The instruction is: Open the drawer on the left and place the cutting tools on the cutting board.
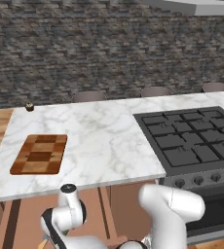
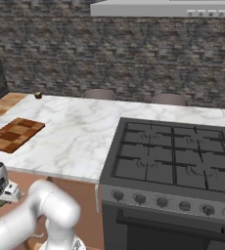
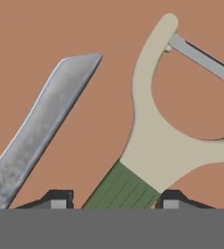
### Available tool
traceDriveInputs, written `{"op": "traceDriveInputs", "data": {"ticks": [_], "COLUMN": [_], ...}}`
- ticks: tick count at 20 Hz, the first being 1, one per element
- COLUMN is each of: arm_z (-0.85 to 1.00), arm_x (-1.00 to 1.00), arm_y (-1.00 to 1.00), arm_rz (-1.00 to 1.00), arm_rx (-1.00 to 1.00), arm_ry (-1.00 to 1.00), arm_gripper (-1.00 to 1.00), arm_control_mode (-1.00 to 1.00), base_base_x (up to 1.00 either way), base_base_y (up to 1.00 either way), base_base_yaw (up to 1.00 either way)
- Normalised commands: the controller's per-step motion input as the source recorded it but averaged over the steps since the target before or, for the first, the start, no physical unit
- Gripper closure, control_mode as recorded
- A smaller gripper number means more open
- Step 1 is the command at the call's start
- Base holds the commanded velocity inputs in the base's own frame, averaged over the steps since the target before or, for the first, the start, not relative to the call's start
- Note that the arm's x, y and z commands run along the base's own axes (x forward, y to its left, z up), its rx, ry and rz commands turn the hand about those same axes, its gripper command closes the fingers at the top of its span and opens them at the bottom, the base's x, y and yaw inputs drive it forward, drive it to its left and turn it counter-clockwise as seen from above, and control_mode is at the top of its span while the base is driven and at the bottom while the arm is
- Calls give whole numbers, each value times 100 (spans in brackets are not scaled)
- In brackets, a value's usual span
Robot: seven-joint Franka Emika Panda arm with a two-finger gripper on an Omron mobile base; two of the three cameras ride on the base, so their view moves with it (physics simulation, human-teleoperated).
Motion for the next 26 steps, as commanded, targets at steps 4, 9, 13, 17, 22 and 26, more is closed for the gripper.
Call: {"op": "traceDriveInputs", "data": {"ticks": [4,9,13,17,22,26], "arm_z": [74,100,100,100,100,91], "arm_x": [-56,0,13,72,98,100], "arm_y": [20,25,10,1,0,0], "arm_rz": [-7,-9,-6,-1,0,0], "arm_rx": [0,-2,-1,0,0,0], "arm_ry": [-14,-17,-13,-3,0,0], "arm_gripper": [100,100,100,100,100,100], "arm_control_mode": [-100,-100,-100,-100,-100,-100], "base_base_x": [0,0,0,0,0,0], "base_base_y": [0,0,0,0,0,0], "base_base_yaw": [0,0,0,0,0,0]}}
